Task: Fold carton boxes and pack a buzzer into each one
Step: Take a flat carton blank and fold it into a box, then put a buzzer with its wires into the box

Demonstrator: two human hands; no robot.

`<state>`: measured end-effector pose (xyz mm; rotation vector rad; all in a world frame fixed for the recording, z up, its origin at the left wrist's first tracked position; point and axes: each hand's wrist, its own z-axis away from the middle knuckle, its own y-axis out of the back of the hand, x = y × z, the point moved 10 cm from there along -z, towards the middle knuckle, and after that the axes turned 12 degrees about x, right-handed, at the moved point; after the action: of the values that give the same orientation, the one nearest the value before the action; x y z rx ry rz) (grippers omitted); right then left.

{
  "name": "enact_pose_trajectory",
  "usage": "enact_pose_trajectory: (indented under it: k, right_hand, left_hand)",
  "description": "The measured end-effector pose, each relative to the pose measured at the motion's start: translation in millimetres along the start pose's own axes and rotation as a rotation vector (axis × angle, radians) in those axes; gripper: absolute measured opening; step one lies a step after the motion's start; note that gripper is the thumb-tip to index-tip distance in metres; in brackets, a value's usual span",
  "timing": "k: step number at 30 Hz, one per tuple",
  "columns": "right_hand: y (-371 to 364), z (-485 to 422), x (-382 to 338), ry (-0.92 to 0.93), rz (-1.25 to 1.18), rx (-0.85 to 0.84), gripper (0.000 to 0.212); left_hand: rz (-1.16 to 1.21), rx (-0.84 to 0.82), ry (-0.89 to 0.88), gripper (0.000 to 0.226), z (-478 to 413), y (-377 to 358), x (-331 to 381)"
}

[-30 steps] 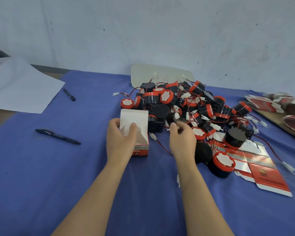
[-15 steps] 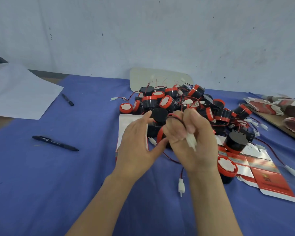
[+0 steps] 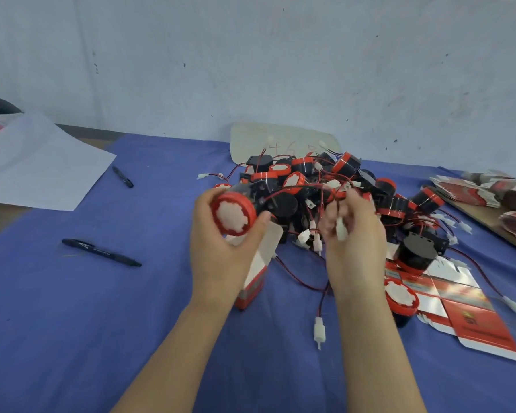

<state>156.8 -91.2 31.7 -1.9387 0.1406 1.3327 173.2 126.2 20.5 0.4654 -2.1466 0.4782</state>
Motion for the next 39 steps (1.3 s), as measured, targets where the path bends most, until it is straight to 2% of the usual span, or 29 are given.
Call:
enact_pose_trajectory:
  k: [2, 4, 5, 6, 8, 11, 13, 16, 18, 20, 21, 23, 24, 26, 28, 31, 33, 35, 37, 39]
  right_hand:
    - [12.3, 0.6, -4.0, 0.227, 0.490, 0.137, 0.036]
    - [-0.8, 11.5, -2.9, 0.450, 0.853, 0.136, 0.013]
    - [-10.7, 21.2, -6.2, 0.563, 0.917, 0.120, 0.013]
    - [-21.0, 30.6, -9.6, 0.668, 0.913, 0.087, 0.028]
    - [-43.2, 48.4, -8.8, 0.775, 0.784, -0.088, 0.045]
    - [-70.0, 67.5, 13.8, 0.683, 0.712, -0.419, 0.054]
    - [-70.6, 64.2, 25.2, 0.550, 0.671, -0.493, 0.062]
    - [-52.8, 45.2, 18.9, 0.504, 0.648, -0.340, 0.064]
    - [-29.3, 30.8, 4.2, 0.487, 0.590, -0.105, 0.064]
    - [-6.1, 23.3, -10.3, 0.452, 0.458, 0.087, 0.057]
    - [-2.8, 21.8, -13.9, 0.418, 0.370, 0.096, 0.050]
    - [-15.4, 20.4, -2.8, 0.192, 0.133, -0.071, 0.037]
    - [-31.2, 27.3, 11.7, -0.001, 0.039, -0.207, 0.035]
    - [-58.4, 52.1, 37.2, -0.248, 0.102, -0.455, 0.032]
    - [-69.7, 69.2, 54.3, -0.192, 0.374, -0.637, 0.037]
    - [-68.8, 72.8, 67.9, 0.060, 0.699, -0.681, 0.034]
    - [-61.5, 62.1, 65.9, 0.218, 0.858, -0.589, 0.035]
    - [-49.7, 48.1, 60.6, 0.306, 0.972, -0.443, 0.043]
    - [-37.9, 37.7, 62.0, 0.293, 1.038, -0.334, 0.050]
    - [-30.4, 33.0, 69.2, 0.237, 1.070, -0.288, 0.052]
  left_hand:
    - [-0.103, 0.036, -0.113, 0.053, -6.0, 6.5, 3.3]
    - [-0.218, 0.022, -0.147, 0.056, -5.3, 4.8, 1.6]
    - [-0.260, 0.017, -0.159, 0.058, -4.2, 3.8, 1.8]
    - [-0.294, 0.019, -0.183, 0.060, -3.0, 3.2, 3.7]
    - [-0.341, 0.022, -0.242, 0.065, -0.8, 2.3, 8.4]
    - [-0.334, -0.058, -0.307, 0.076, 4.0, -4.3, 14.2]
    - [-0.272, -0.196, -0.274, 0.083, 8.1, -15.2, 13.4]
    - [-0.185, -0.356, -0.243, 0.085, 7.9, -25.3, 11.1]
    - [-0.196, -0.324, -0.158, 0.069, -5.0, -16.8, 0.4]
    - [-0.296, -0.301, 0.045, 0.057, -17.7, -2.8, -28.4]
    - [-0.366, -0.346, 0.190, 0.057, -17.8, 2.2, -48.8]
    - [-0.473, -0.490, 0.418, 0.052, -5.6, 4.2, -81.8]
    - [-0.500, -0.529, 0.456, 0.040, -1.1, 2.4, -91.3]
    - [-0.522, -0.488, 0.426, 0.030, -3.2, -0.9, -97.7]
    - [-0.560, -0.427, 0.388, 0.028, -8.1, -1.6, -97.3]
    - [-0.384, -0.340, 0.437, 0.017, -8.2, -4.8, -94.5]
    - [-0.261, -0.241, 0.444, 0.010, -6.4, -1.5, -87.7]
    - [-0.291, -0.183, 0.362, 0.019, -5.7, 0.9, -80.7]
    - [-0.259, -0.141, 0.402, 0.037, -3.4, 1.2, -82.2]
    - [-0.239, -0.097, 0.532, 0.051, 0.1, 4.2, -90.8]
